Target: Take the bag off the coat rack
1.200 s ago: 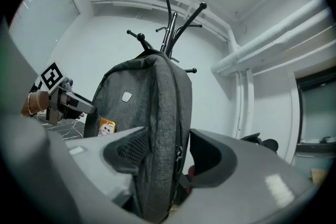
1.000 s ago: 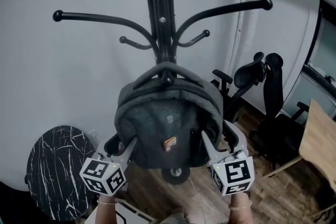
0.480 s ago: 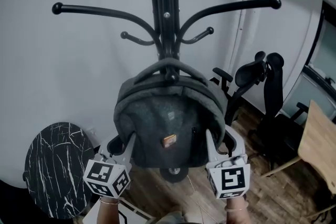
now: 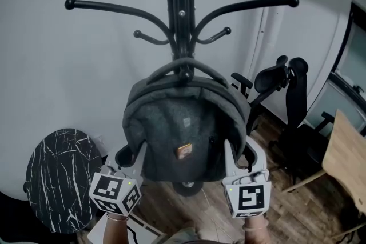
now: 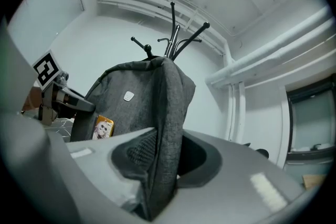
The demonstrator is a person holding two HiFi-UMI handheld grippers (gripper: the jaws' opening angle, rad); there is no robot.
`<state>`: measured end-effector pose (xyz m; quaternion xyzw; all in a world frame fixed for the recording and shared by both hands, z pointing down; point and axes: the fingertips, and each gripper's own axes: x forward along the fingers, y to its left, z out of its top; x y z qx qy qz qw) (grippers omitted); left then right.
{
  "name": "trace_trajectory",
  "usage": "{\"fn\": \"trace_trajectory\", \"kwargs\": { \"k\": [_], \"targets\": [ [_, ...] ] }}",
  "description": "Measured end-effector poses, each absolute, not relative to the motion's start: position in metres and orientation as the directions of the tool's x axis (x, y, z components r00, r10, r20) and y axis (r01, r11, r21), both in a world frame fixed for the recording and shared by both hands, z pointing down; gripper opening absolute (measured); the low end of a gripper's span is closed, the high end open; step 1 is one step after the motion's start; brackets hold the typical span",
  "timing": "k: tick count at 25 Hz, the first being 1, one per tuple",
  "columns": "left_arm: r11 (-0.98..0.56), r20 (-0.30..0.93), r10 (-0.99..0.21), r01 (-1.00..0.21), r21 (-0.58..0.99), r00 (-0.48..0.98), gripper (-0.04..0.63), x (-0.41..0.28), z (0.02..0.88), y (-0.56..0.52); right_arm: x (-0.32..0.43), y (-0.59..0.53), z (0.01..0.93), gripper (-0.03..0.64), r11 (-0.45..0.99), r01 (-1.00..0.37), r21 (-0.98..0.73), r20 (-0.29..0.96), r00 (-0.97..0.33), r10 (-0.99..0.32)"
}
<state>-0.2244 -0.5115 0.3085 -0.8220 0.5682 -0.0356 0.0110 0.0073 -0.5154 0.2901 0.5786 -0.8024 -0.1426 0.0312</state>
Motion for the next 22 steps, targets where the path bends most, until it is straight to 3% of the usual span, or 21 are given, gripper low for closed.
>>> {"fn": "trace_trajectory", "kwargs": {
  "k": [22],
  "targets": [
    [-0.323,0.006,-0.946,-0.943,-0.078,0.324,0.078,-0.217,0.286,-0.446,0.010,-0.455,0.265,0.101,0.319,-0.915,0.248,-0.209,-0.372,-0.904]
  ]
}}
